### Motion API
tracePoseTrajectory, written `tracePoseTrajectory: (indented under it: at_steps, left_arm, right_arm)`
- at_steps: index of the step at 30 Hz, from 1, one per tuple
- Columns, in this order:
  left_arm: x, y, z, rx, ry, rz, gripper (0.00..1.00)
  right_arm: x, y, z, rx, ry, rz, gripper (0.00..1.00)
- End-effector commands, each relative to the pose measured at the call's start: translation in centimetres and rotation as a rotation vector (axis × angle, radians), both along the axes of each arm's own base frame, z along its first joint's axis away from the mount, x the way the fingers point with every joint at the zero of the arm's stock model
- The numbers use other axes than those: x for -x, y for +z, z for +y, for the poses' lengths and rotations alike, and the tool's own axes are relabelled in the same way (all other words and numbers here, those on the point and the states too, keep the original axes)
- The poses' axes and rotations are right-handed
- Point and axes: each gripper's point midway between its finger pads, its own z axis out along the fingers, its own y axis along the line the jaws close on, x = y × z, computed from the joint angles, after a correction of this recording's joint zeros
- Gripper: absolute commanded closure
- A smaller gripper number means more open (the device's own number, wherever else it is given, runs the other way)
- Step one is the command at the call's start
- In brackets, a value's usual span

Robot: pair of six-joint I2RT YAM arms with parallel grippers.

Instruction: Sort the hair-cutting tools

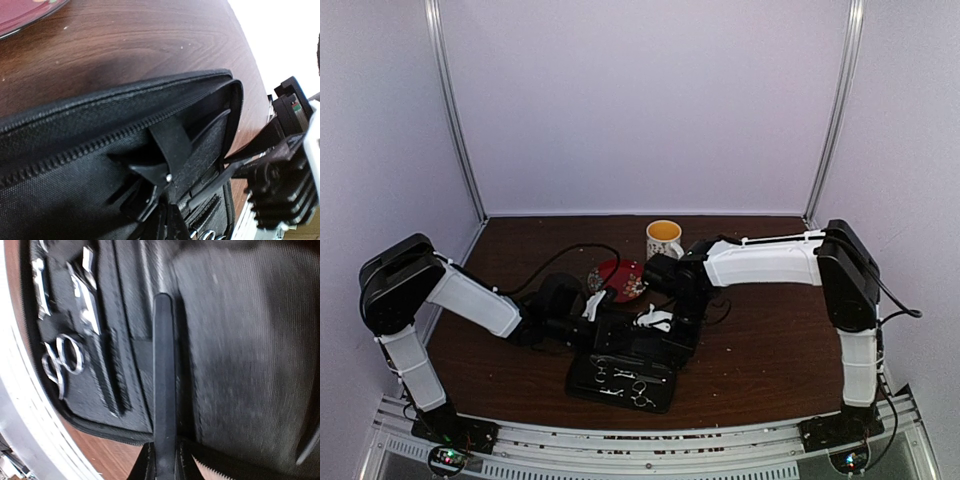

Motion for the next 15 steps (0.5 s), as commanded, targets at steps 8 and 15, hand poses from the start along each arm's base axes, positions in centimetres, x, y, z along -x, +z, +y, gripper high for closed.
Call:
tracePoseTrajectory:
  at_steps: [8, 15]
  left_arm:
    - [-0.7, 3.2, -1.1, 0.109, -0.032, -0.077, 1.0]
    - [-0.7, 3.2, -1.2, 0.103, -0.035, -0.075, 1.0]
  right_arm:
    - [-1.6, 0.3, 1.2, -0.04, -0.087, 0.085, 1.0]
    - [-2.6, -0.1, 0.9, -0.032, -0.121, 0.083, 1.0]
